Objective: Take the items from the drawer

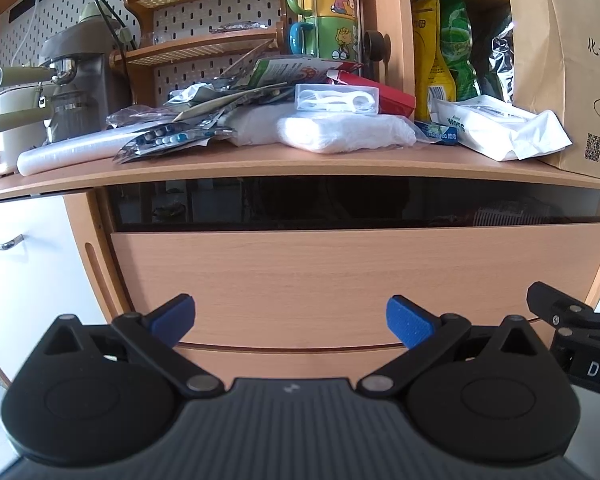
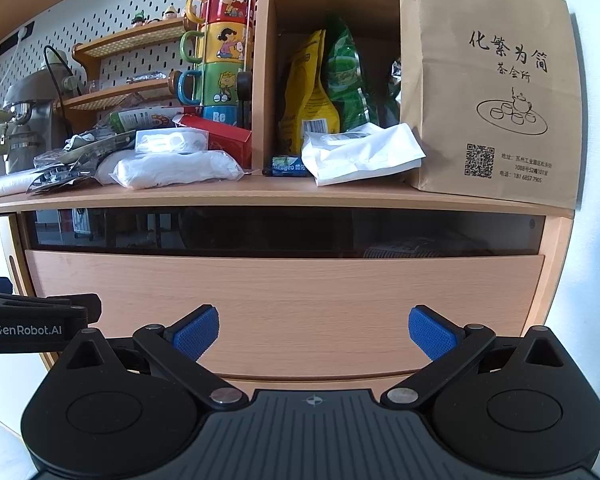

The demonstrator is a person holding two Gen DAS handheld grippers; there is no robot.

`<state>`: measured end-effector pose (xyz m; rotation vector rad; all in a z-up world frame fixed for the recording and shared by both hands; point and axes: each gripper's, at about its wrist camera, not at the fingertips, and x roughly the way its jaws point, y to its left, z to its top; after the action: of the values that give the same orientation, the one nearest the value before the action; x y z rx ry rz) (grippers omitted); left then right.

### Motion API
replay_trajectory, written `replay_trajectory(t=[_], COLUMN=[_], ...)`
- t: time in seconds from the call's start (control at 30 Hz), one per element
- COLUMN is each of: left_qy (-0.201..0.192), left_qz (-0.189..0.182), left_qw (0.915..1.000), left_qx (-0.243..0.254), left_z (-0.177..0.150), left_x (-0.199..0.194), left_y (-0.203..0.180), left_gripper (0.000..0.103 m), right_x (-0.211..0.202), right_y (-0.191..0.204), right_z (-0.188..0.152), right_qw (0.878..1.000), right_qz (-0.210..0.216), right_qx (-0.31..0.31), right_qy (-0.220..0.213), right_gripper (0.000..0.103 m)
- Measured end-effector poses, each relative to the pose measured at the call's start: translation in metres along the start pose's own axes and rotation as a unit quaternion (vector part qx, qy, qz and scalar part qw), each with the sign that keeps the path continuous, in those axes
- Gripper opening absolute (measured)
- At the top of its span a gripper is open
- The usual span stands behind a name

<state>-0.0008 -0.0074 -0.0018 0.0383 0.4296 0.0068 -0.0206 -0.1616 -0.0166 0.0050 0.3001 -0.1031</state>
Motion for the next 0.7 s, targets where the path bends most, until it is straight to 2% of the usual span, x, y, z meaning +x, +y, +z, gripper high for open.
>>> replay_trajectory(t=[0.7], left_qy=[0.009], left_qz=[-0.001], left_qw=[0.9999], left_qx=[0.009], left_z=[-0.0016], left_x=[0.0082], left_y=[-0.0008], left_gripper=[0.103], right_x=[0.0024], right_y=[0.0024], right_z=[-0.0012], right_qw=[1.0], right_qz=[0.004], right_qx=[-0.013], right_qy=[-0.005], right_gripper=[0.103])
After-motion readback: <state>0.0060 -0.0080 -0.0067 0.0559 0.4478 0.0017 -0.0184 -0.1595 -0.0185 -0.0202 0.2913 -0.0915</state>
